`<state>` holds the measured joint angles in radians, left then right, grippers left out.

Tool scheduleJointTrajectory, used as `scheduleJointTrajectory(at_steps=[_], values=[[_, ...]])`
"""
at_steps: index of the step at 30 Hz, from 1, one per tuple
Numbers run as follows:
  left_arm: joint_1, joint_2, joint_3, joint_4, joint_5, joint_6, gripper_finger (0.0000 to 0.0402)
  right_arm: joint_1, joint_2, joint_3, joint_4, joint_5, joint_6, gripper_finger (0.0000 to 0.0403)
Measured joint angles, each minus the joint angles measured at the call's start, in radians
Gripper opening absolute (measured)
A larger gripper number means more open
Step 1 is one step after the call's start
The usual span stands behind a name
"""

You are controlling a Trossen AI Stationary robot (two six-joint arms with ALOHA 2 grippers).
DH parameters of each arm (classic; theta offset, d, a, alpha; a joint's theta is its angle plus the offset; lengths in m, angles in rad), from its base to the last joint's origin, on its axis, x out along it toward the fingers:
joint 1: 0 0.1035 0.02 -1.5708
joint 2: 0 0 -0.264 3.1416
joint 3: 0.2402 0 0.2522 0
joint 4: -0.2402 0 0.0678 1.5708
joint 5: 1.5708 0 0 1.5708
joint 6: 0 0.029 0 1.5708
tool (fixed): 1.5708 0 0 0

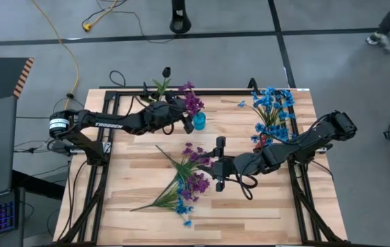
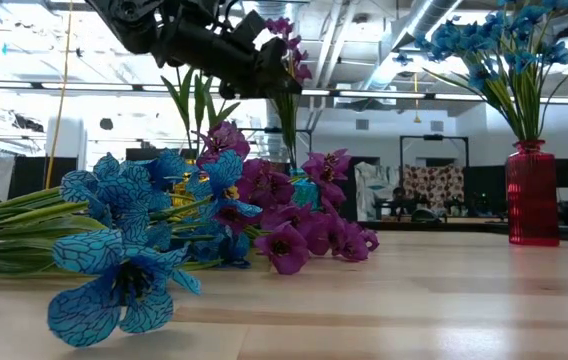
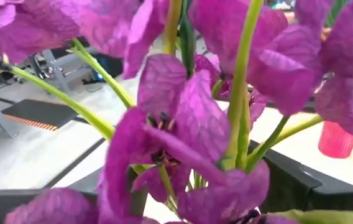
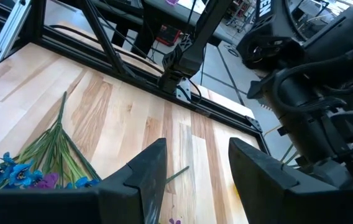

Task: Sort flowers into vase by color
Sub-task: Put the left violet flower into the blue vase

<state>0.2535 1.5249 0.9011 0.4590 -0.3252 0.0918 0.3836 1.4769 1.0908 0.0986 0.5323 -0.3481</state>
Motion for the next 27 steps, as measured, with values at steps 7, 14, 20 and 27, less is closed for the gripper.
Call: scheduleJointTrajectory(at_steps=[7,14,20,27], values=[[0.001,0.0,0.068,-0.198,-0.015,0.0,0.0232,0.0,0.0,0.0,-0.019,0.0,0.002,0.0198],[0.001,0.0,0.135,-0.46,-0.057,0.032,0.0232,0.0,0.0,0.0,-0.02,0.0,0.002,0.0198],[0.0,-0.002,0.153,-0.544,-0.119,0.062,0.0231,-0.001,0.0,0.0,-0.037,0.0,0.002,0.0198],[-0.005,-0.041,0.153,-0.629,-0.197,0.106,0.0231,-0.004,0.0,0.0,-0.05,0.0,0.006,0.0198]])
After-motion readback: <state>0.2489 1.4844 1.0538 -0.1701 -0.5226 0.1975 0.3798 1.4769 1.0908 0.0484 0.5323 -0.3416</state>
